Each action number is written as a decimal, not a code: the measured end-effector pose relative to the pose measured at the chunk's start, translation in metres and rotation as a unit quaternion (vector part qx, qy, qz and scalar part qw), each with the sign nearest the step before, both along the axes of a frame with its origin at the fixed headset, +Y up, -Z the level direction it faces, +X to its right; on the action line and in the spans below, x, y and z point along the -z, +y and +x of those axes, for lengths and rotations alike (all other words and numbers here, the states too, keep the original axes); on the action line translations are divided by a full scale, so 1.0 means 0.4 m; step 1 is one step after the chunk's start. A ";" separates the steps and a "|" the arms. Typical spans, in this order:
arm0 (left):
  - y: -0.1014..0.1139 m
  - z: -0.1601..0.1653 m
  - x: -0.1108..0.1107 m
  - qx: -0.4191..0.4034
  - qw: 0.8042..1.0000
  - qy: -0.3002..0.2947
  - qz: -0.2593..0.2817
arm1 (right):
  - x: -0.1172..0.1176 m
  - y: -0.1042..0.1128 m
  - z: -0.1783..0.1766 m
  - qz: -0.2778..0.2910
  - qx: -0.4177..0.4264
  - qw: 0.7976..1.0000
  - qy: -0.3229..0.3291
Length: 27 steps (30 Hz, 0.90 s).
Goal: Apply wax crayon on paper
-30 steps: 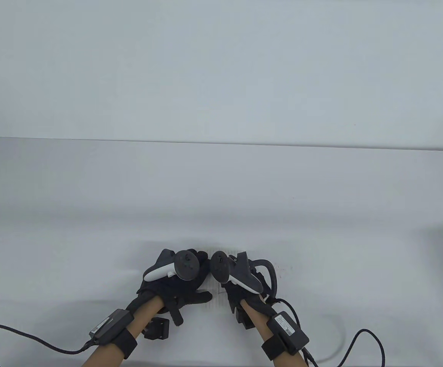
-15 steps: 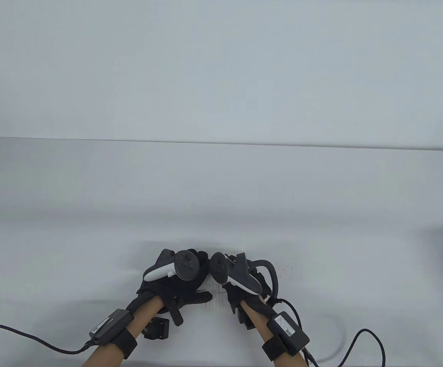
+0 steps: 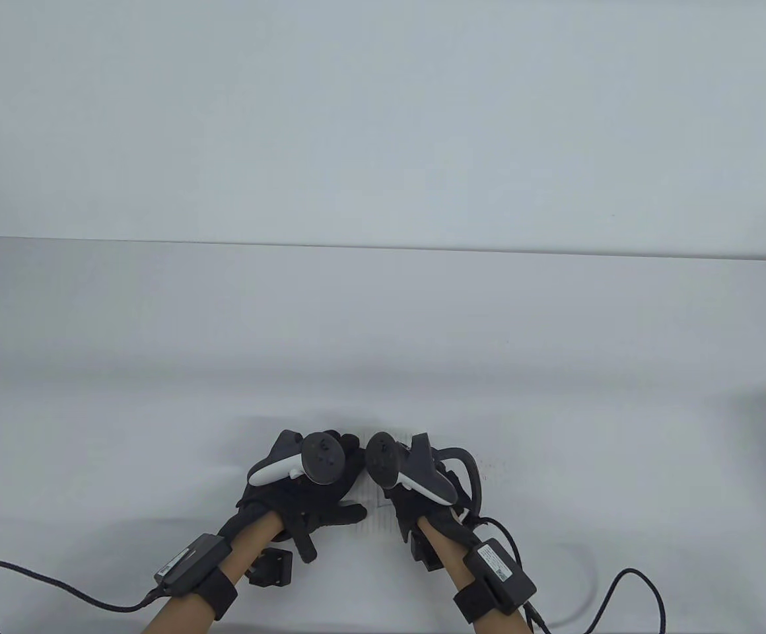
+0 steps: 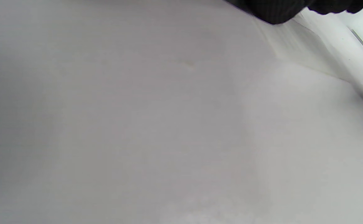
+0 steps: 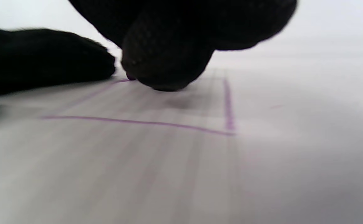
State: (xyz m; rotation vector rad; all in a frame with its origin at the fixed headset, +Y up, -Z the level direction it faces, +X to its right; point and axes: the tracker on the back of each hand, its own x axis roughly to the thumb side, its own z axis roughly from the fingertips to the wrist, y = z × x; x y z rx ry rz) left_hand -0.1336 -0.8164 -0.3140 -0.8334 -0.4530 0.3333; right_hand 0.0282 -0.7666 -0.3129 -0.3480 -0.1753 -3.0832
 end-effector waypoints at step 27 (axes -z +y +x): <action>0.000 0.001 0.000 0.001 1.000 -0.001 0.001 | -0.001 0.012 0.001 -0.038 0.006 0.999 0.011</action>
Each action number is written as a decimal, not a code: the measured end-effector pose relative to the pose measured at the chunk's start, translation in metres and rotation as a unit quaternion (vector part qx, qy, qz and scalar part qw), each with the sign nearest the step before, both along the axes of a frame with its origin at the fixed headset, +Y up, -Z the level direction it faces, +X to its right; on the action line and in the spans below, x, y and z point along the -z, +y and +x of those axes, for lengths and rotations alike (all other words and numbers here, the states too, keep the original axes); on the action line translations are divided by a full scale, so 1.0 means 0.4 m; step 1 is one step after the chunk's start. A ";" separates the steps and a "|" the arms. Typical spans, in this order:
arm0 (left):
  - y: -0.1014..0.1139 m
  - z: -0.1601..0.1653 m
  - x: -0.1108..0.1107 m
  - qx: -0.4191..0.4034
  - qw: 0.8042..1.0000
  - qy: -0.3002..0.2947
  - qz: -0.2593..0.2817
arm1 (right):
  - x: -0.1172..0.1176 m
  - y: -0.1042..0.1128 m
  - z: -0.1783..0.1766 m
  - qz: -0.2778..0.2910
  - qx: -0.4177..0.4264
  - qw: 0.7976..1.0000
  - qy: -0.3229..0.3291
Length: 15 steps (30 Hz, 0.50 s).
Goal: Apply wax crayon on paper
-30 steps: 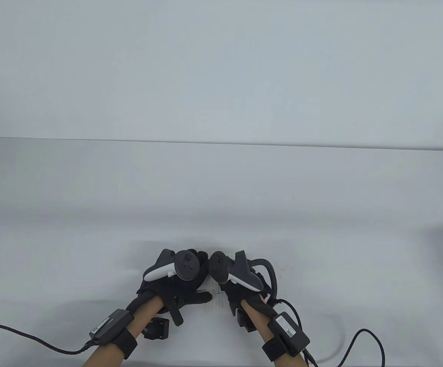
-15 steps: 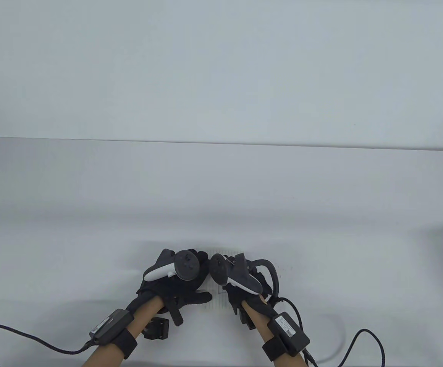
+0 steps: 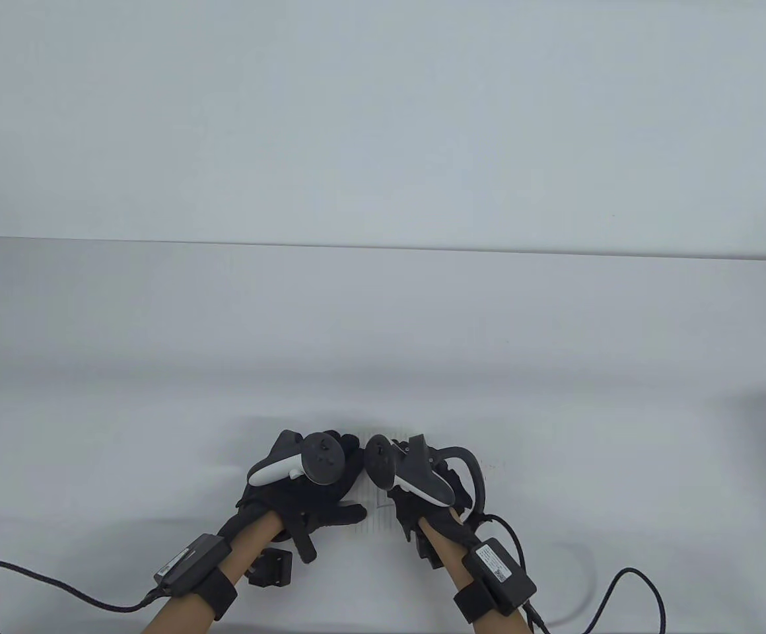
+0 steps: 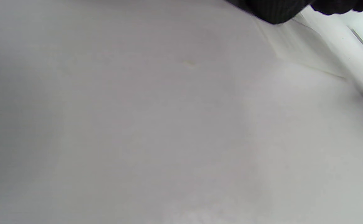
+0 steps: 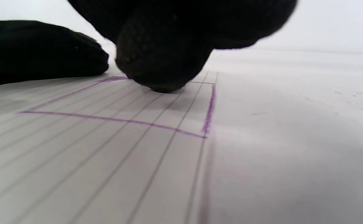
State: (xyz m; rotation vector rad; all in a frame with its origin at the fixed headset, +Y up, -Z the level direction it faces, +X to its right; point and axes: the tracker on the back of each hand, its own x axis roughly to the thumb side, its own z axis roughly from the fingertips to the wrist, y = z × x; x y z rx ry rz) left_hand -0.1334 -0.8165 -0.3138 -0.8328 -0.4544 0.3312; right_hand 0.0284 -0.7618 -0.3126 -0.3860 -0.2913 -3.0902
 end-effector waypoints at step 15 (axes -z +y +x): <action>0.000 0.000 -0.001 0.000 1.000 -0.001 0.000 | 0.004 -0.001 0.010 0.005 0.001 0.999 -0.046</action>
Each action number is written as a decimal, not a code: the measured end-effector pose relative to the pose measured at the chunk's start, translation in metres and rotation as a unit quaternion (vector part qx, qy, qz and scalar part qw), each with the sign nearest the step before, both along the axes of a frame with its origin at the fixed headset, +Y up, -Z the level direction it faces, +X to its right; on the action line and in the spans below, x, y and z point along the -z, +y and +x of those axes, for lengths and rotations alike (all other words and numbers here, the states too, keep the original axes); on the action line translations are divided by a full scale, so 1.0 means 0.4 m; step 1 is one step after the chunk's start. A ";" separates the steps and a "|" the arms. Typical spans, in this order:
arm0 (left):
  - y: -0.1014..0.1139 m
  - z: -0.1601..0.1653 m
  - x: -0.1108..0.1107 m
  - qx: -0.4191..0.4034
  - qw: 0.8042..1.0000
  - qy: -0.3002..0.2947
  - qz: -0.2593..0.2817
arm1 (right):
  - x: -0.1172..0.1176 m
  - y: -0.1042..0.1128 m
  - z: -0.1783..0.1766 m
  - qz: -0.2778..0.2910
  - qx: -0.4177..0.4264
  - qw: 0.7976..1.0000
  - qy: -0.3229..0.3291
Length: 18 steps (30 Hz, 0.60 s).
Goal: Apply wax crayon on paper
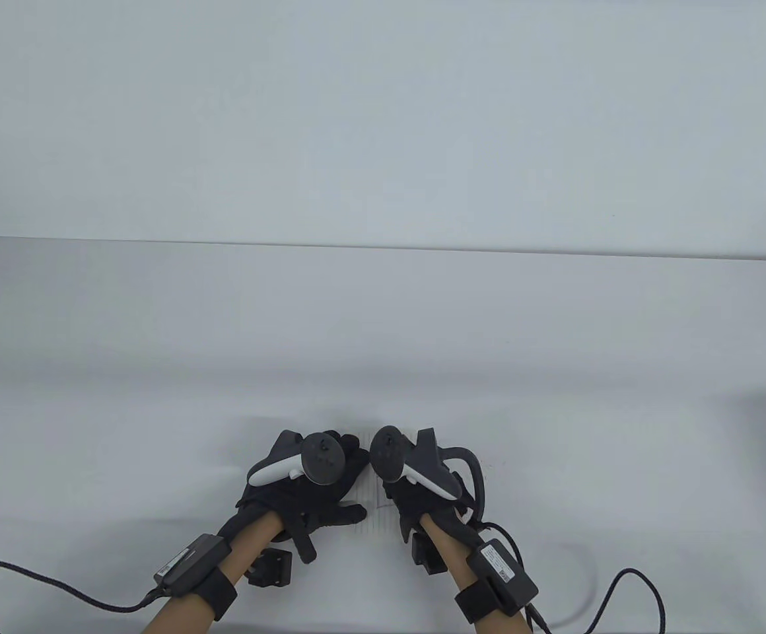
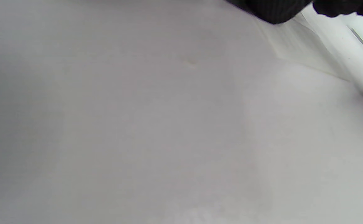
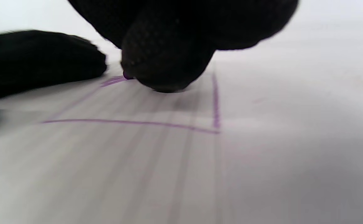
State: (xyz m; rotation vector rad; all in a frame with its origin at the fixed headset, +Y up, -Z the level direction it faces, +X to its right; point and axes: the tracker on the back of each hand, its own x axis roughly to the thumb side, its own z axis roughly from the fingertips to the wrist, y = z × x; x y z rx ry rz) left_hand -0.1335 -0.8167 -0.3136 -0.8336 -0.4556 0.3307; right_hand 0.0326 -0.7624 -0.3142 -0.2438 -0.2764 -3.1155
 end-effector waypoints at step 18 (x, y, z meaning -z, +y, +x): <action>0.000 0.000 0.000 0.000 1.000 -0.001 -0.002 | -0.001 0.009 0.002 -0.015 -0.001 1.000 -0.003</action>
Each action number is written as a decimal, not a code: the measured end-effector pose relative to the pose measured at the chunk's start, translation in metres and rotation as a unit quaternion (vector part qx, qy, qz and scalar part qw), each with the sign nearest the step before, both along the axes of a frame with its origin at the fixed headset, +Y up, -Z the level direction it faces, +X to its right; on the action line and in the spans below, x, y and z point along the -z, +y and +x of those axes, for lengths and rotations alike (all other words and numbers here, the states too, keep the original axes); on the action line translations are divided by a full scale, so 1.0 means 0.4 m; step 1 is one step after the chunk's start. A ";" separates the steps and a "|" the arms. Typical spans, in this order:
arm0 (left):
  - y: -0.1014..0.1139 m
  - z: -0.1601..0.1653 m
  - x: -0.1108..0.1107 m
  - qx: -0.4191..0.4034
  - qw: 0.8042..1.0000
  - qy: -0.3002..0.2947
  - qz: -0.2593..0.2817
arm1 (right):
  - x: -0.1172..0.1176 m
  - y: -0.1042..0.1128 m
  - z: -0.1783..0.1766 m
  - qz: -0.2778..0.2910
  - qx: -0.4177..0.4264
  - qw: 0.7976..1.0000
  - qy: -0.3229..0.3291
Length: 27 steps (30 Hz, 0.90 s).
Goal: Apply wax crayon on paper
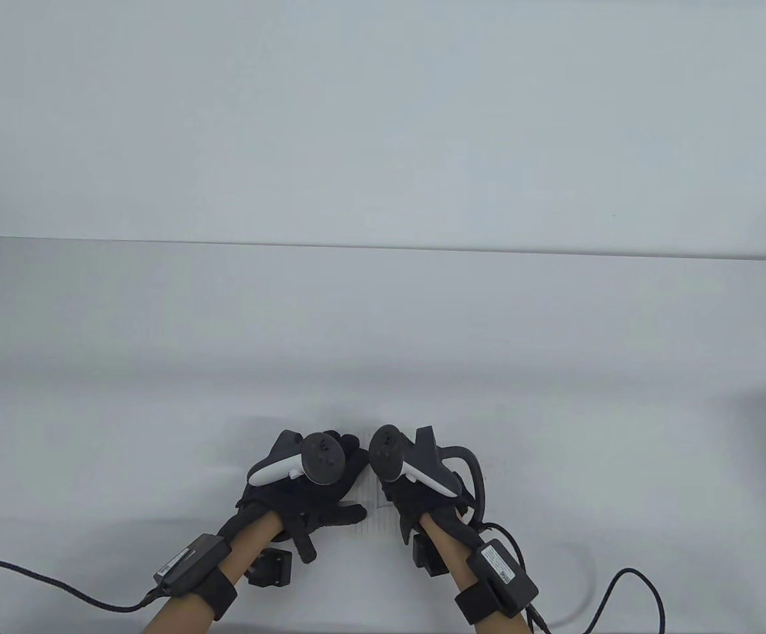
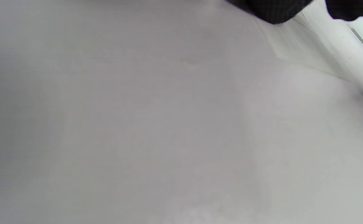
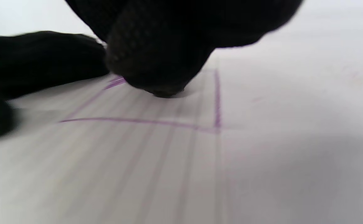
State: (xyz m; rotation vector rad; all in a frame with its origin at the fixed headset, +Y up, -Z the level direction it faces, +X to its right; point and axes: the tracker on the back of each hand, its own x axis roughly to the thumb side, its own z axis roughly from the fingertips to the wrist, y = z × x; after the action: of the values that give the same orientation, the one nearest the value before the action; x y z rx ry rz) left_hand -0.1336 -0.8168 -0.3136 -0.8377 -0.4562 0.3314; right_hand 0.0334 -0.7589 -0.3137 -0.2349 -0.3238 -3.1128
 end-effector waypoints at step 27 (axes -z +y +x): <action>-0.001 0.000 0.000 -0.001 1.000 0.000 0.000 | 0.004 0.008 0.010 -0.115 0.053 0.991 0.034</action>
State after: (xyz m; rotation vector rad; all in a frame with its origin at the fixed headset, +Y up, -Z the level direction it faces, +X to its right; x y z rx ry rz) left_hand -0.1334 -0.8173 -0.3138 -0.8366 -0.4571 0.3330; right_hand 0.0375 -0.7556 -0.3155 -0.3702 -0.6912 -3.1577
